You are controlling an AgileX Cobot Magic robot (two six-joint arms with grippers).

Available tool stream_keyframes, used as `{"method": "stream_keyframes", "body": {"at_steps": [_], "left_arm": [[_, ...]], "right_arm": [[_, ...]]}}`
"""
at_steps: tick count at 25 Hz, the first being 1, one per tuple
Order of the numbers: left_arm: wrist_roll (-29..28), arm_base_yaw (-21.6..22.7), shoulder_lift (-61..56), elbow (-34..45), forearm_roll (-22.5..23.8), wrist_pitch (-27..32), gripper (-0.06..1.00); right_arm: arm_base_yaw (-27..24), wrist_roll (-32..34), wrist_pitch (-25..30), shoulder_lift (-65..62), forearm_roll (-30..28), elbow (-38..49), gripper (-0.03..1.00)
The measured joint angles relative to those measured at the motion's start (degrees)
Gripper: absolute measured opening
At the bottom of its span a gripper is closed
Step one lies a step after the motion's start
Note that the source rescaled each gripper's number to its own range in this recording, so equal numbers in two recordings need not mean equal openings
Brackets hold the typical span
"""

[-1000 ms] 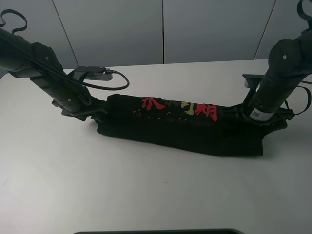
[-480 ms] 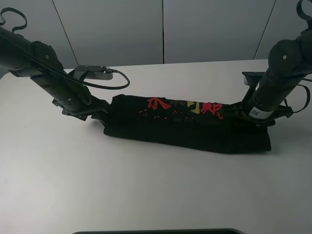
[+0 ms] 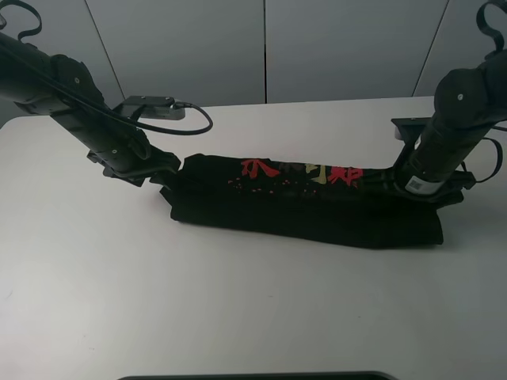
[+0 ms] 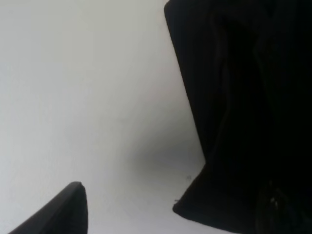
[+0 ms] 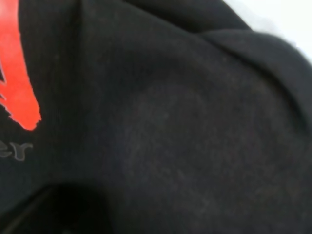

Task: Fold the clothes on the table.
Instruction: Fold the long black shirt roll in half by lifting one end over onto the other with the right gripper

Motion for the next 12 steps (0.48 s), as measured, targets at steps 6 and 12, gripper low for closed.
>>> {"method": "stream_keyframes", "body": {"at_steps": [6, 12], "left_arm": [[0.14, 0.0, 0.0, 0.0, 0.0, 0.0, 0.93], [0.14, 0.0, 0.0, 0.0, 0.0, 0.0, 0.93]], "right_arm": [[0.0, 1.86, 0.0, 0.0, -0.85, 0.0, 1.0], [-0.27, 5.13, 0.0, 0.0, -2.53, 0.0, 1.0]]}}
